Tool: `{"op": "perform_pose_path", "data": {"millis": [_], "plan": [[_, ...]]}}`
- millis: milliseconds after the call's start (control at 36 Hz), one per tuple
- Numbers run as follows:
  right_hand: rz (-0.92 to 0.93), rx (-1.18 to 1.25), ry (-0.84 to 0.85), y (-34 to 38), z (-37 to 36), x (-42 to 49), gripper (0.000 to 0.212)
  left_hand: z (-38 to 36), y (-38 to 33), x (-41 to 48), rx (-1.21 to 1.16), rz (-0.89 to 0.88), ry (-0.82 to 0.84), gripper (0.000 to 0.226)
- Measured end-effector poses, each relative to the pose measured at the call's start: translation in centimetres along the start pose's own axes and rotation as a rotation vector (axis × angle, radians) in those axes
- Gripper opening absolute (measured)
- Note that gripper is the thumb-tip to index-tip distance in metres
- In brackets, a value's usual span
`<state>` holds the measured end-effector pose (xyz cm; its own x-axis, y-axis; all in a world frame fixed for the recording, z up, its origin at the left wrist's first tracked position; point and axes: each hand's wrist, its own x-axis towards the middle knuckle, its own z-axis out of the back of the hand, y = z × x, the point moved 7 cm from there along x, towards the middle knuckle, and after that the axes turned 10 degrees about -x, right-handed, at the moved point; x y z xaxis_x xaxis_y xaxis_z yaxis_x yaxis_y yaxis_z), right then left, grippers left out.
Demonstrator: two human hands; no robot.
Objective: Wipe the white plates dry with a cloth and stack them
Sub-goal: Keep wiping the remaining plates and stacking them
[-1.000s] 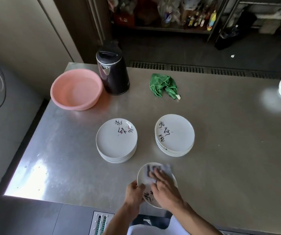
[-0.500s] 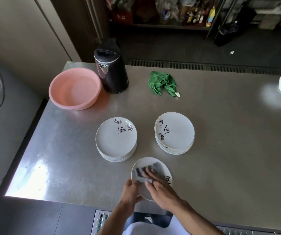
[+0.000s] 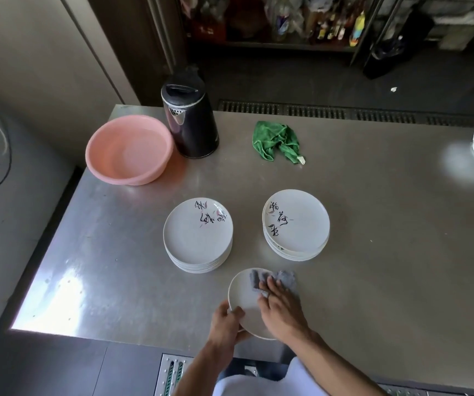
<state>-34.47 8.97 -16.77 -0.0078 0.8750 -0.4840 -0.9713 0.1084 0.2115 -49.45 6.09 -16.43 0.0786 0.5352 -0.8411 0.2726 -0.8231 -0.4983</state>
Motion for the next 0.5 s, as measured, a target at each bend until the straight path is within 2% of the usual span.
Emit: {"op": "perform_pose_path", "data": {"millis": [83,222,306,389,500], "plan": [[0.139,0.022,-0.101,0.1,2.1,-1.7,0.052,0.5,-0.7,0.8,-0.042,0.001,-0.033,0.029],[0.377,0.099,-0.106,1.0,3.7,-5.1,0.053,0.4,-2.3,1.8,-0.045,-0.027,-0.042,0.034],[0.493,0.036,-0.161,1.7,4.6,-6.1,0.053,0.0,-3.1,1.9,-0.068,-0.046,-0.049,0.052],[0.52,0.04,-0.263,1.8,6.2,-5.7,0.053,-0.5,-3.0,1.7,-0.125,-0.006,-0.014,0.07],[0.489,0.076,-0.34,1.7,8.2,-5.1,0.038,-1.2,-3.5,1.2,-0.1,-0.073,0.056,0.04]]}}
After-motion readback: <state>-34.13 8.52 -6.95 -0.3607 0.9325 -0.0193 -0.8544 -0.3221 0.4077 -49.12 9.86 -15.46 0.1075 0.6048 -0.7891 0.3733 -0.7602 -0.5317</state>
